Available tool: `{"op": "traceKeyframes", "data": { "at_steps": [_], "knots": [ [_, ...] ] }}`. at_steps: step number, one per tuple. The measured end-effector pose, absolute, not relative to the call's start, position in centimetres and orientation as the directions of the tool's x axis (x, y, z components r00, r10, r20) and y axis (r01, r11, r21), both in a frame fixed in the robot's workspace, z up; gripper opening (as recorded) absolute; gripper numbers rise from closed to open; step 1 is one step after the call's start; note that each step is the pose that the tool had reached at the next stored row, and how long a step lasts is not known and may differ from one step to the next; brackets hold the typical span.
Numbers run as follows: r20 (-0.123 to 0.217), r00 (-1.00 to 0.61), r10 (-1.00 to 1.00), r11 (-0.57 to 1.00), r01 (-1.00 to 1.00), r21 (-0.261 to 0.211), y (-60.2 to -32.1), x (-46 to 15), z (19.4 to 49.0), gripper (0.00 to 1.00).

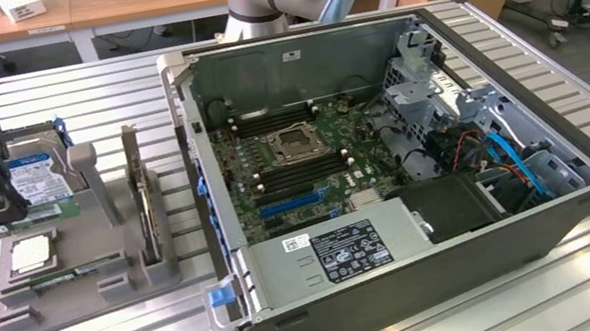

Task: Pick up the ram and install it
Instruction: 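Pick up the ram and move it above insertion slot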

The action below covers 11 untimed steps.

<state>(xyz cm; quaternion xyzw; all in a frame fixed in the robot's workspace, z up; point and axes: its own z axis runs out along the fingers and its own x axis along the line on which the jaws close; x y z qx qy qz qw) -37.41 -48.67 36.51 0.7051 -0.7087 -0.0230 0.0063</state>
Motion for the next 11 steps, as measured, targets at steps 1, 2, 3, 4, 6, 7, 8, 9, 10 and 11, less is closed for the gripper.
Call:
{"op": "traceKeyframes", "data": {
  "at_steps": [1,2,3,4,6,7,8,9,10,11],
  "knots": [
    [-0.024,-0.006,-1.000,0.005,-0.999,0.042,-48.7,-37.4,36.7,0.12],
    [-0.023,-0.006,-1.000,0.005,-0.999,0.042,-48.7,-37.4,37.0,0.12],
    [-0.023,-0.006,-1.000,0.005,-0.999,0.042,-48.7,-37.4,37.2,0.12],
    [-0.023,-0.006,-1.000,0.005,-0.999,0.042,-48.7,-37.4,37.5,0.12],
    [-0.023,-0.006,-1.000,0.005,-0.999,0.042,-48.7,-37.4,37.9,0.12],
    [-0.024,-0.006,-1.000,0.005,-0.999,0.042,-48.7,-37.4,38.2,0.12],
    [-0.024,-0.006,-1.000,0.005,-0.999,0.042,-48.7,-37.4,38.4,0.12],
    [-0.024,-0.006,-1.000,0.005,-0.999,0.042,-48.7,-37.3,38.6,0.12],
    [-0.024,-0.006,-1.000,0.005,-0.999,0.042,-48.7,-37.3,38.9,0.12],
    [-0.024,-0.006,-1.000,0.005,-0.999,0.042,-48.7,-37.3,39.1,0.12]
  ]
}}
